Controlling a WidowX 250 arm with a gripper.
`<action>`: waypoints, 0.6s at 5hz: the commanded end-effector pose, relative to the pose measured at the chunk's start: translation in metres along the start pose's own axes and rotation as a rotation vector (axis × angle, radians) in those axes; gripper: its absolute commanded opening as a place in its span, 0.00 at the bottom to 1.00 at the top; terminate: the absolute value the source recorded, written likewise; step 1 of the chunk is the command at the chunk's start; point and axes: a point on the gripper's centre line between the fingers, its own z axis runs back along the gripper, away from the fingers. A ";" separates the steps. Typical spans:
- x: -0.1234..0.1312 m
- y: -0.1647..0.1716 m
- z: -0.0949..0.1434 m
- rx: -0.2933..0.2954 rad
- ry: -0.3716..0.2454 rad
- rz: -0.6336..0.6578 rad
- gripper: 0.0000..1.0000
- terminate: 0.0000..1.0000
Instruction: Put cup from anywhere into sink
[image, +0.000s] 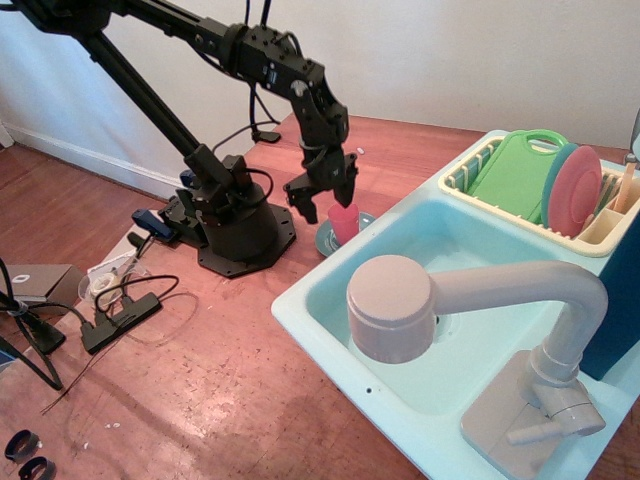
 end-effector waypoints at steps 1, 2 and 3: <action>0.002 -0.001 -0.012 -0.003 0.020 -0.009 1.00 0.00; 0.001 -0.005 -0.020 -0.012 0.017 -0.005 1.00 0.00; 0.000 -0.006 -0.021 -0.009 0.019 0.000 1.00 0.00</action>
